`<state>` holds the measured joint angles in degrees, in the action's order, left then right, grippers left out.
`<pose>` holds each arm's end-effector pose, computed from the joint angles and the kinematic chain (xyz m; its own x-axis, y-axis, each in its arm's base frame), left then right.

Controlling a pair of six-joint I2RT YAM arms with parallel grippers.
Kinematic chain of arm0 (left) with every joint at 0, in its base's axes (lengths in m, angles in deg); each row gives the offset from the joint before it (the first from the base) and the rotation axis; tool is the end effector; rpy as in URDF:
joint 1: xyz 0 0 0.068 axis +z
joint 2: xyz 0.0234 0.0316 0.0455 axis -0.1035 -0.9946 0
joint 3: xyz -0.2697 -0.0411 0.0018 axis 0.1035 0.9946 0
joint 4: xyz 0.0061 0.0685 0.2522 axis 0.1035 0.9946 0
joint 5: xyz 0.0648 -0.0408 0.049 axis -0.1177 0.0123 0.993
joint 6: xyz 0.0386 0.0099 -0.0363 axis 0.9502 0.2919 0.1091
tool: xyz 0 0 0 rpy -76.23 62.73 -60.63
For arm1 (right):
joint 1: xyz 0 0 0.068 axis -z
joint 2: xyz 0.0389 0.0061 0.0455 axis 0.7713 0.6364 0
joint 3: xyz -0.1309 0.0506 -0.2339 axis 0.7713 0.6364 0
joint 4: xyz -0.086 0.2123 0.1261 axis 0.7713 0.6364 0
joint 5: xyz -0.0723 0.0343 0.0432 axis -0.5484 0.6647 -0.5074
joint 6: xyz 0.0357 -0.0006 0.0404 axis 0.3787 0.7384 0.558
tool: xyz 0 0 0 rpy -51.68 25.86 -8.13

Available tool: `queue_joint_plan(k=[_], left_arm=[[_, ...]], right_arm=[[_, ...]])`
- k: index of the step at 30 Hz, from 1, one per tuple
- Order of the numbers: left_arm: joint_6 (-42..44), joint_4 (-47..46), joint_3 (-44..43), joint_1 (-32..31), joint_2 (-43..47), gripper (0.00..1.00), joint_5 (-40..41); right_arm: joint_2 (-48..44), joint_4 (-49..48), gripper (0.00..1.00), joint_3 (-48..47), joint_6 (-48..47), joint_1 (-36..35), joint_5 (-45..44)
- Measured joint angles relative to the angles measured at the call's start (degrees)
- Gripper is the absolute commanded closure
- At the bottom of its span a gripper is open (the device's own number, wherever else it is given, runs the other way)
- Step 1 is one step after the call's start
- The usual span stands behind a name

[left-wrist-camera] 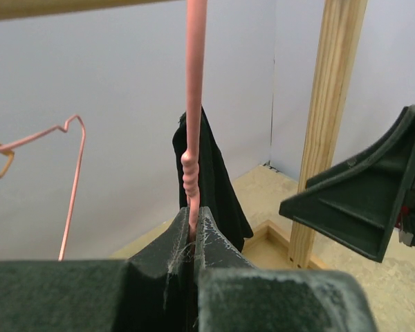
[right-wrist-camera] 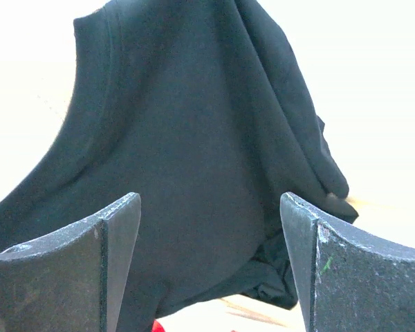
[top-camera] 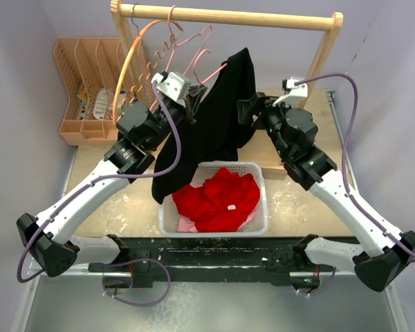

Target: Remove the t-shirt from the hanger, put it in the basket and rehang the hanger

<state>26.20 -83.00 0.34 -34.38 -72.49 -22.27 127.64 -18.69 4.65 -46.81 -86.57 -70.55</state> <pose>0.2196 -0.1860 0.4733 0.2476 -0.1584 -0.9558 0.6300 0.7758 0.0346 0.2146 0.1407 0.4429 -0.0119 0.4354 -0.9002 -0.2811 0.8624 0.4209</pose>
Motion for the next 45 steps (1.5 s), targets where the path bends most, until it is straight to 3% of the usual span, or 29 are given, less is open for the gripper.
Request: queue_joint_plan(k=[11,35,39,45], left_arm=[[-3.5,-1.0,2.5,0.0,0.3,1.0,0.2],[-5.3,-1.4,2.5,0.0,-0.7,1.0,-1.7],[-5.7,-1.2,2.5,0.0,-0.7,1.0,-1.8],[-6.1,-1.1,2.5,0.0,-0.7,1.0,-2.2]], right_arm=[[1.1,-11.6,0.17,1.7,1.0,1.7,11.2],[11.7,-16.6,0.23,-4.9,3.2,2.4,14.5],[13.3,-16.7,0.33,-6.3,3.5,2.4,14.3],[15.1,-16.6,0.58,-6.8,3.6,2.4,12.7]])
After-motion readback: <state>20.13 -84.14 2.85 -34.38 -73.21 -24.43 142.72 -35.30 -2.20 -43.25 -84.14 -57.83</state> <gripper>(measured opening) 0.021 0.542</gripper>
